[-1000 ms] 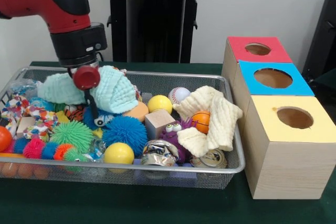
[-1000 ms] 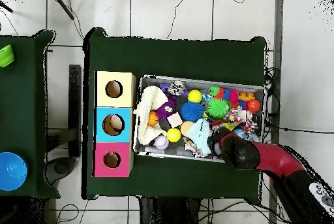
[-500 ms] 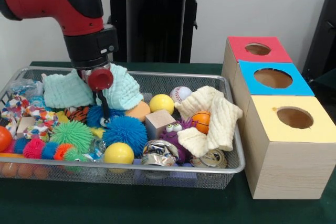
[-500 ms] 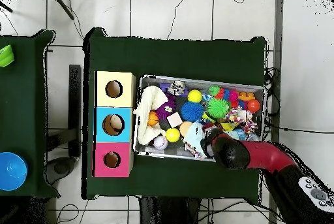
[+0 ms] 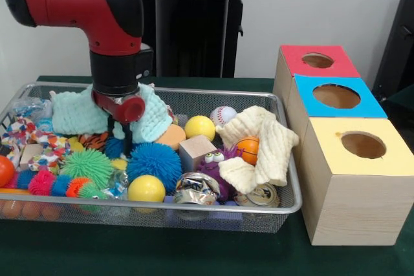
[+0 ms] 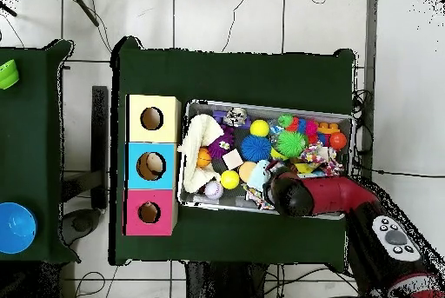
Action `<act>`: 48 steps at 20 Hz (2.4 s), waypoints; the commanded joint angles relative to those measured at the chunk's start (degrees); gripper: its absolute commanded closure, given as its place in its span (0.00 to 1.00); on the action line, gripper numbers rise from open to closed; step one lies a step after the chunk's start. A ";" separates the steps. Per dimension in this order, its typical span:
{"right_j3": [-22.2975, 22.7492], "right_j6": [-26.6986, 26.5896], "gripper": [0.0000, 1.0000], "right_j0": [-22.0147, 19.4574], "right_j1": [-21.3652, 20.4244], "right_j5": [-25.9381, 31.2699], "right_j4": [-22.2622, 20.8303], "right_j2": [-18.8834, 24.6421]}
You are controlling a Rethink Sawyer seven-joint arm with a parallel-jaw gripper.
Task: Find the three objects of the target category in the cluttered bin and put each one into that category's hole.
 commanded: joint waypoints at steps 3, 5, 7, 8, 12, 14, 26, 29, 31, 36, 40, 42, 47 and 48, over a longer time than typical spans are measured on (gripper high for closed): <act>-7.13 4.11 0.00 5.26 4.03 -2.21 -5.31 -12.39; -7.97 6.28 0.00 7.86 3.76 -2.24 -5.12 -16.03; -8.83 7.79 0.00 10.29 3.71 -1.90 -4.88 -19.42; -9.06 7.78 0.00 10.97 3.69 -1.94 -4.63 -20.46; -9.73 6.80 0.00 12.62 3.98 -2.56 -3.37 -23.40; -9.95 6.47 0.00 13.14 4.18 -3.19 -2.84 -24.27; -10.74 5.28 0.00 14.07 5.47 -5.18 0.07 -26.89; -10.88 4.76 0.00 14.11 5.87 -4.97 0.69 -27.06; -10.90 4.57 0.00 14.29 6.16 -4.94 0.91 -27.32; -8.94 -0.50 1.00 10.26 4.68 -4.42 1.87 -22.56; -9.26 0.56 1.00 10.67 4.97 -7.02 2.17 -22.44; -8.61 1.03 1.00 10.01 4.67 -8.15 2.91 -21.77; -6.95 -0.61 1.00 8.75 3.34 -8.04 3.69 -20.12; -6.85 -0.59 1.00 8.76 3.33 -8.17 3.76 -20.16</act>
